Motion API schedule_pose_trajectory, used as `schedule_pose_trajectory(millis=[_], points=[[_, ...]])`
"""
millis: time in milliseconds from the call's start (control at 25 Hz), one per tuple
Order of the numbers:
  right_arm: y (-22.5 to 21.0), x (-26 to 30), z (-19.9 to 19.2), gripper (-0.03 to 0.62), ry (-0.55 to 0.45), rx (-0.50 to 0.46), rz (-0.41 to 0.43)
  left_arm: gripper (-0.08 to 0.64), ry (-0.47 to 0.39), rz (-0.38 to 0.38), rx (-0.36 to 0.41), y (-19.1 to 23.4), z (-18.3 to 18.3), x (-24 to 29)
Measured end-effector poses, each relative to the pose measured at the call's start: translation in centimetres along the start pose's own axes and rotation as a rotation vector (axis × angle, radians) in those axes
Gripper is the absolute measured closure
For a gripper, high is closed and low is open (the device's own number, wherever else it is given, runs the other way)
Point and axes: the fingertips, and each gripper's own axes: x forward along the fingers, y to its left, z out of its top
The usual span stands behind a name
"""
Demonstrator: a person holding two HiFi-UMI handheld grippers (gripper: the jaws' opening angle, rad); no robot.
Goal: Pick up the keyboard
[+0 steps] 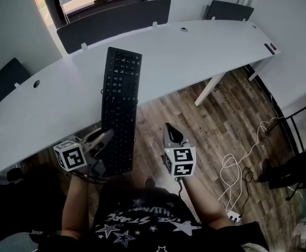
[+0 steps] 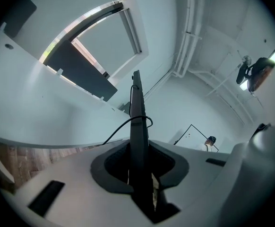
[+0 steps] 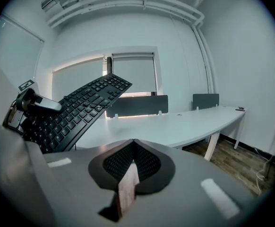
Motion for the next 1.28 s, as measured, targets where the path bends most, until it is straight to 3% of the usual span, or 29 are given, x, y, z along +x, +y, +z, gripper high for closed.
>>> schedule_pose_trajectory(millis=[160,440,1120,1280], points=[[-0.2,-2.9,-1.2,0.589,-0.005,0.021,-0.003,0.472,0.022,-0.006,0.033,-2.4,-2.3,-0.5],[1.2,-3.7,-0.8,0.589,-0.003,0.027,-0.056,0.472,0.045,-0.095,0.034,-3.5,-2.2,-1.5],[13.6,-7.5,-2.2,0.589,0.005,0.0,-0.124,0.472,0.045,-0.151,0.037,-1.1,-1.7,-14.5],[18.7,-9.3,-5.1,0.589,0.02,-0.01,-0.123,0.472,0.044,-0.149,0.037,0.3,-3.9,-20.3]])
